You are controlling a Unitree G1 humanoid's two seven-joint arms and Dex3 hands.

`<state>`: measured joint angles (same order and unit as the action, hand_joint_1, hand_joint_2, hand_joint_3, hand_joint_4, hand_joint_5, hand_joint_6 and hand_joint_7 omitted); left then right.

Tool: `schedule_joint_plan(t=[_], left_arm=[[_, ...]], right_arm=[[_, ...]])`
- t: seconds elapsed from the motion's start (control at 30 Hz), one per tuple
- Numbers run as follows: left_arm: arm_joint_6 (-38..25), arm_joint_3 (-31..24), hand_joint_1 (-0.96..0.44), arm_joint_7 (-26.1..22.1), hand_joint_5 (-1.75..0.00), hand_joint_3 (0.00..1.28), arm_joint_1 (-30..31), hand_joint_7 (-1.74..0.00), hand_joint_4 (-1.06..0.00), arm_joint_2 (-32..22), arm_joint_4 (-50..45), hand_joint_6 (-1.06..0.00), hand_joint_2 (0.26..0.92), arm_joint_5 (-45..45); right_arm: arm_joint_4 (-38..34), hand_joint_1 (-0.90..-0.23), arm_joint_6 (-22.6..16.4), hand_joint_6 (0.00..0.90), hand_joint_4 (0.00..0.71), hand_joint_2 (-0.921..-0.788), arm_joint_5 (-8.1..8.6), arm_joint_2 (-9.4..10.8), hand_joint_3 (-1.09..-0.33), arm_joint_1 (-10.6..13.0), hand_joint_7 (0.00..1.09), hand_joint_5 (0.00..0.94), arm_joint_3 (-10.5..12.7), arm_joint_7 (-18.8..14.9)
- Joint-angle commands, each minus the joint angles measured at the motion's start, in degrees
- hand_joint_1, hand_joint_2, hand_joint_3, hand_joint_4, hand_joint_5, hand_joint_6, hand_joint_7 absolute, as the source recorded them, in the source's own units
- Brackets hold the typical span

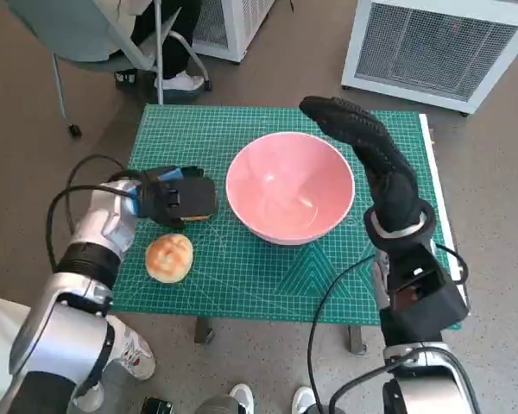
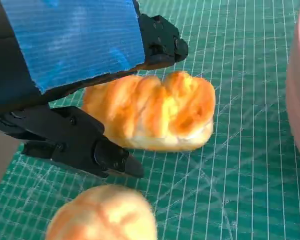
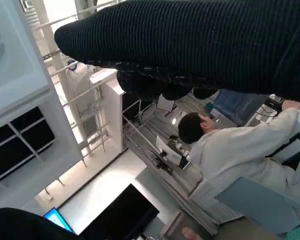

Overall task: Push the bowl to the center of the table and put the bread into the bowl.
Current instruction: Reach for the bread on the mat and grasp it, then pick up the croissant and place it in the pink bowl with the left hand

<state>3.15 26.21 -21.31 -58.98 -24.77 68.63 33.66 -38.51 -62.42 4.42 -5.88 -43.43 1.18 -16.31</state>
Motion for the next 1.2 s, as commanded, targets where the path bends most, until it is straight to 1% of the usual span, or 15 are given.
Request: schedule_joint_plan(t=[0.03, 0.07, 0.13, 0.27, 0.3, 0.33, 0.37, 0.4, 0.47, 0.5, 0.6, 0.7, 0.8, 1.07, 1.2], left_arm=[[1.62, 0.73, -0.15, 5.39, -0.05, 0.02, 1.72, -0.08, -0.31, 0.89, 1.42, -0.4, 0.831, 1.08], [1.96, 1.05, -0.15, 6.64, -0.05, 0.02, 1.96, -0.09, -0.34, 0.99, 1.76, -0.41, 0.837, 1.46], [2.44, 1.55, -0.15, 8.46, -0.05, 0.02, 2.27, -0.1, -0.42, 1.09, 2.28, -0.46, 0.857, 2.0], [3.15, 2.24, -0.14, 11.24, -0.09, 0.02, 2.64, -0.19, -0.64, 1.17, 3.37, -0.57, 0.9, 2.91], [3.3, 2.38, -0.14, 11.73, -0.23, 0.03, 2.67, -0.31, -0.67, 1.17, 3.65, -0.57, 0.907, 3.09], [3.49, 2.56, -0.13, 12.29, -0.32, 0.03, 2.7, -0.37, -0.65, 1.12, 3.92, -0.56, 0.91, 3.32], [3.63, 2.7, -0.09, 12.7, -0.7, 0.09, 2.71, -0.68, -0.63, 1.1, 4.14, -0.52, 0.914, 3.46], [3.88, 2.85, -0.06, 13.25, -0.95, 0.13, 2.72, -0.89, -0.61, 0.97, 4.33, -0.49, 0.916, 3.63], [4.34, 3.03, -0.03, 14.05, -1.17, 0.15, 2.69, -1.02, -0.6, 0.72, 4.6, -0.5, 0.919, 3.81], [4.53, 3.07, -0.02, 14.34, -1.24, 0.15, 2.67, -1.07, -0.61, 0.62, 4.71, -0.51, 0.919, 3.86], [5.32, 2.95, -0.01, 15.09, -1.28, 0.14, 2.52, -1.12, -0.61, 0.18, 4.92, -0.54, 0.92, 3.87], [5.99, 2.57, 0.0, 15.47, -1.25, 0.12, 2.26, -1.2, -0.61, -0.26, 5.09, -0.58, 0.92, 3.72], [6.61, 1.77, 0.0, 15.36, -1.23, 0.12, 1.63, -1.23, -0.61, -0.87, 4.87, -0.59, 0.92, 3.1], [7.96, -2.84, 0.0, 14.01, -1.23, 0.12, -1.92, -1.23, -0.64, -2.82, 0.69, -0.56, 0.92, -0.9], [9.21, -5.64, 0.0, 14.68, -1.19, 0.12, -2.4, -1.26, -0.65, -3.7, -4.46, -0.54, 0.921, -2.98]], right_arm=[[-0.31, -0.596, 0.59, -0.001, 0.298, -0.921, 0.29, 0.11, -0.908, 1.4, 0.8, 0.078, 0.05, 0.19], [-0.3, -0.596, 0.64, -0.001, 0.298, -0.921, 0.33, 0.18, -0.908, 1.41, 0.8, 0.079, 0.01, 0.17], [-0.33, -0.595, 0.69, -0.001, 0.297, -0.921, 0.4, 0.26, -0.908, 1.42, 0.8, 0.08, -0.02, 0.14], [-0.43, -0.592, 0.74, -0.001, 0.294, -0.921, 0.7, 0.33, -0.907, 1.48, 0.8, 0.084, -0.03, -0.05], [-0.48, -0.591, 0.75, -0.001, 0.294, -0.921, 0.79, 0.34, -0.907, 1.47, 0.79, 0.085, -0.03, -0.11], [-0.44, -0.591, 0.8, -0.001, 0.293, -0.921, 0.9, 0.35, -0.906, 1.5, 0.79, 0.086, -0.04, -0.18], [-0.4, -0.59, 0.83, -0.001, 0.292, -0.921, 0.97, 0.35, -0.906, 1.52, 0.79, 0.087, -0.06, -0.22], [-0.32, -0.59, 0.87, -0.001, 0.291, -0.921, 1.04, 0.36, -0.907, 1.59, 0.79, 0.088, -0.07, -0.25], [-0.26, -0.592, 0.86, -0.001, 0.29, -0.921, 1.13, 0.34, -0.907, 1.68, 0.79, 0.09, -0.09, -0.3], [-0.27, -0.593, 0.84, -0.001, 0.289, -0.921, 1.17, 0.33, -0.906, 1.71, 0.79, 0.092, -0.1, -0.32], [-0.29, -0.594, 0.71, -0.001, 0.287, -0.921, 1.23, 0.27, -0.906, 1.81, 0.79, 0.095, -0.11, -0.36], [-0.06, -0.596, 0.67, -0.001, 0.285, -0.921, 1.24, 0.22, -0.906, 2.0, 0.79, 0.099, -0.14, -0.34], [0.33, -0.598, 0.76, -0.001, 0.284, -0.921, 1.24, 0.15, -0.905, 2.2, 0.79, 0.103, -0.17, -0.29], [0.83, -0.601, 0.91, -0.001, 0.28, -0.921, 1.43, -0.2, -0.903, 2.48, 0.79, 0.115, 0.0, -0.33], [0.89, -0.602, 0.9, -0.001, 0.277, -0.921, 1.64, -0.37, -0.902, 2.57, 0.79, 0.122, 0.09, -0.39]])
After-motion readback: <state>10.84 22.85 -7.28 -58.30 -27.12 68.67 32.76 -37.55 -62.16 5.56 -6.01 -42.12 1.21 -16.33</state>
